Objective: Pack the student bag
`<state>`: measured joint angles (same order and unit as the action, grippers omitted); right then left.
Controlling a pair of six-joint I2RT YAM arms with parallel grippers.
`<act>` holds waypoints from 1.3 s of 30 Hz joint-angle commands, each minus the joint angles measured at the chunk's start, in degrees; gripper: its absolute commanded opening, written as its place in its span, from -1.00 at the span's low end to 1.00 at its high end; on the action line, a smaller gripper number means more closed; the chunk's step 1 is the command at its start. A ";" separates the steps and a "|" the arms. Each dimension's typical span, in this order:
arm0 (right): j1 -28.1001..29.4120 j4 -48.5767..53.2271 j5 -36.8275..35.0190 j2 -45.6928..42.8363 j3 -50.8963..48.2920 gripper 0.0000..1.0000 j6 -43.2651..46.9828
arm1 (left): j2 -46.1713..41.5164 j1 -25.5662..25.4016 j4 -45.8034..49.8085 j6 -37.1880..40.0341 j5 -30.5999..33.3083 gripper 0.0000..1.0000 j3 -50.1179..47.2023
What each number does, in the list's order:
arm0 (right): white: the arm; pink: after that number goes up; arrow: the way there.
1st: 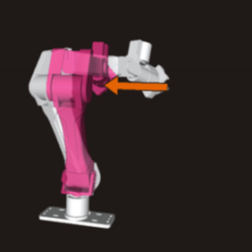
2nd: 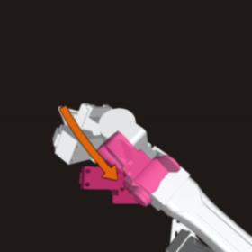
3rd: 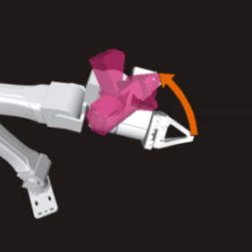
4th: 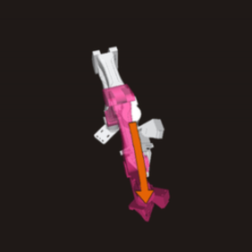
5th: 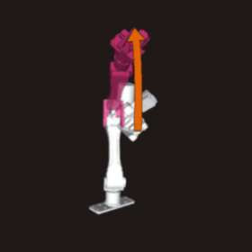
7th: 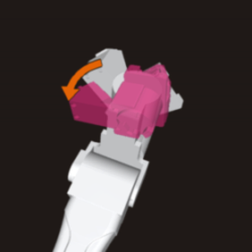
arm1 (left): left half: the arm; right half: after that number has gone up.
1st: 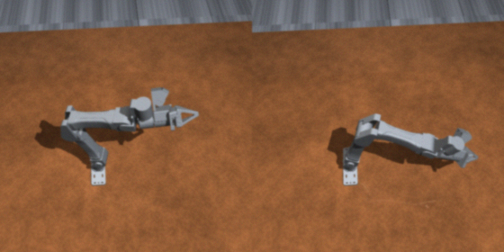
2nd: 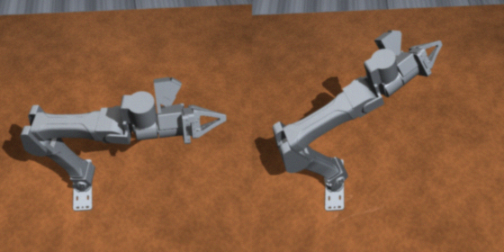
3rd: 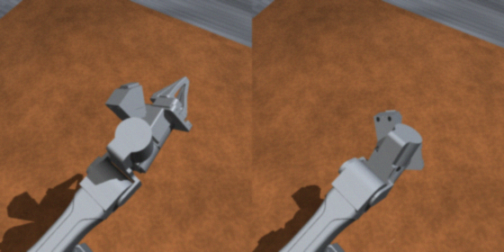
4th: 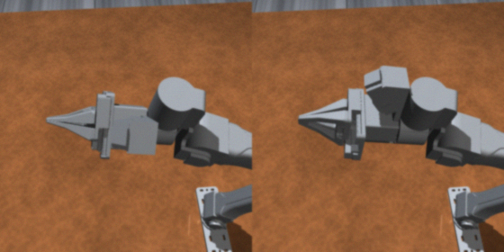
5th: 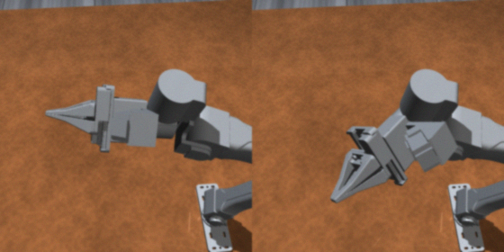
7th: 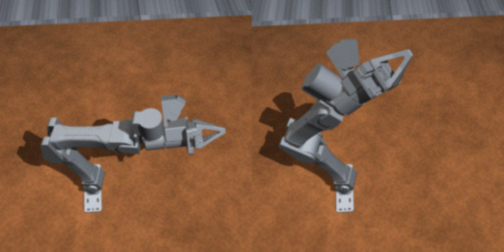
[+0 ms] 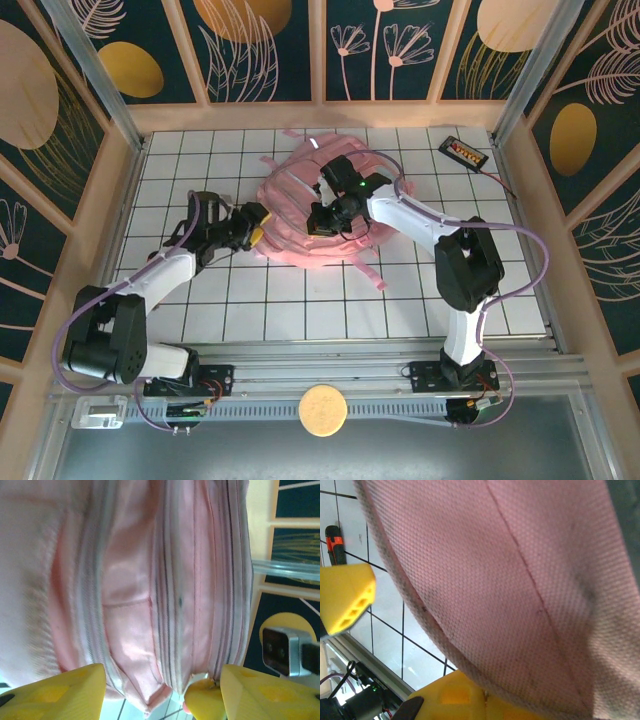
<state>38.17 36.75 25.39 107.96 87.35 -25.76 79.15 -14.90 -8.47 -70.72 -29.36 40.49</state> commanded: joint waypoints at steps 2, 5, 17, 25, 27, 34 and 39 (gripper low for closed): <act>-0.91 -1.32 -0.08 0.95 1.99 -1.00 1.85 | 2.22 -3.57 -6.96 -5.28 0.51 0.23 0.41; -0.91 -1.48 -0.16 0.63 1.53 -1.00 1.72 | 4.76 -5.15 -8.28 -6.07 0.64 0.23 1.65; -0.65 -2.21 -0.84 -0.83 0.22 -1.00 0.79 | 10.85 -6.46 -7.67 -5.05 0.28 0.23 6.49; -0.37 -2.42 -0.95 -0.96 0.24 -1.00 0.28 | 13.19 -7.34 -6.71 -4.26 0.12 0.21 8.90; -0.24 -2.43 -1.04 -0.90 0.19 -1.00 0.14 | 13.65 -7.43 -6.42 -4.05 -0.03 0.19 9.22; 0.13 -2.55 -1.39 -0.94 0.52 -1.00 -0.39 | 14.23 -7.60 -6.48 -3.66 -0.52 0.05 9.48; 0.32 -2.58 -1.79 -1.01 0.36 -1.00 -0.70 | 14.69 -7.58 -7.22 -3.88 -0.93 -0.19 9.28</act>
<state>38.33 36.69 25.10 107.98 87.37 -26.06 93.03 -22.04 -13.96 -74.48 -29.12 48.45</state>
